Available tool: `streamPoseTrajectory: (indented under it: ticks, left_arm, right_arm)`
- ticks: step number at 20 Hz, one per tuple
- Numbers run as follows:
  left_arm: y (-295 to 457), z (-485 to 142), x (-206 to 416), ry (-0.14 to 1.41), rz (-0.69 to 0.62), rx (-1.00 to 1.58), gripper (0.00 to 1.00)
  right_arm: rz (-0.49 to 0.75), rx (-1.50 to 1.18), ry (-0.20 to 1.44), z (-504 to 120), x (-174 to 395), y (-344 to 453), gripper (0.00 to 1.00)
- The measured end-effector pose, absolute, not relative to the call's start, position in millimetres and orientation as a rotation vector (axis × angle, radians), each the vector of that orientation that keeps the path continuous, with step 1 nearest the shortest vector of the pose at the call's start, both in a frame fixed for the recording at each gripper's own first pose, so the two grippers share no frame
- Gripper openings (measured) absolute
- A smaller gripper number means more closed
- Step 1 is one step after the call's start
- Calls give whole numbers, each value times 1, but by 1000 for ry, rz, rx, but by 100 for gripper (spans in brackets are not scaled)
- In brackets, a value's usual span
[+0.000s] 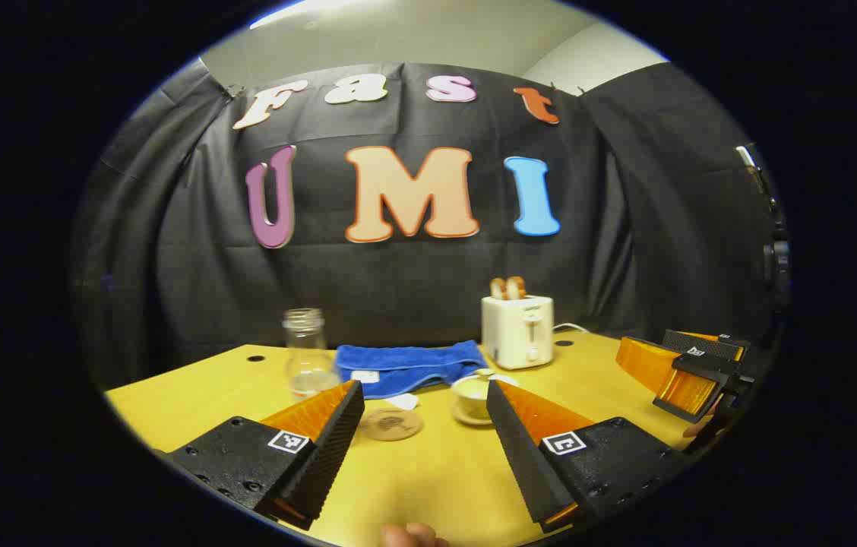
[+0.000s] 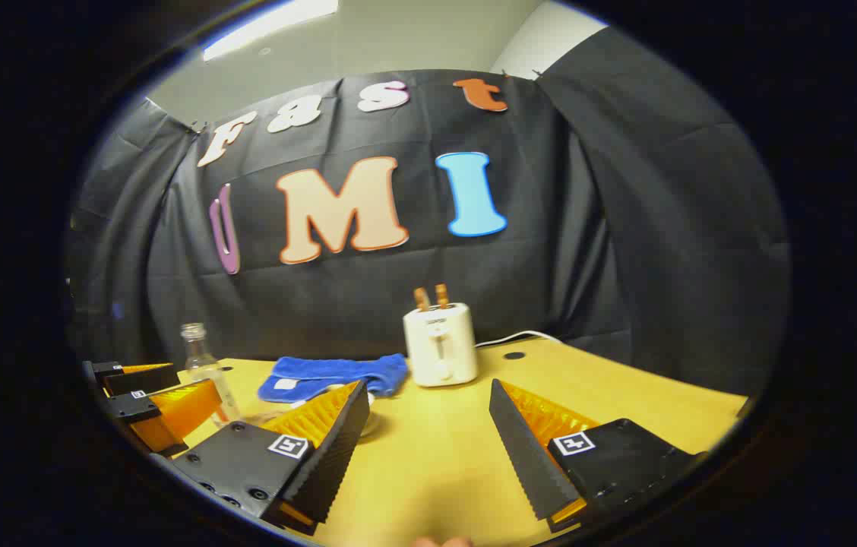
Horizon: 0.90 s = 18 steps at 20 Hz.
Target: Open the teacup lid with one hand, grasp the water bottle and pour water into the teacup with the other hand; after pouring, place the water bottle on the coaster and then close the teacup lid.
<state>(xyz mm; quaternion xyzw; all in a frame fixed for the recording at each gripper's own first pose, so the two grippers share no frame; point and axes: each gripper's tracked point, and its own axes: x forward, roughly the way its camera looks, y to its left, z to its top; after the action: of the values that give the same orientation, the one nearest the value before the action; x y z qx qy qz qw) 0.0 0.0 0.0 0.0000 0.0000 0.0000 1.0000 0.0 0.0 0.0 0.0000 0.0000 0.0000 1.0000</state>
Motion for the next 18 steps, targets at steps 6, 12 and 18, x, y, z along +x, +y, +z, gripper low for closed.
streamPoseTrajectory:
  ticks: [6,12,18]
  left_arm:
    - [50,-32,-14,50,64,-32,95]
    - [57,-39,-17,54,92,-28,95]
    - [61,-32,-16,12,121,-27,95]
  right_arm:
    - [53,-89,41,-36,-6,60,98]
    - [98,-104,38,-37,-12,72,100]
    - [112,-105,38,-36,-14,75,96]
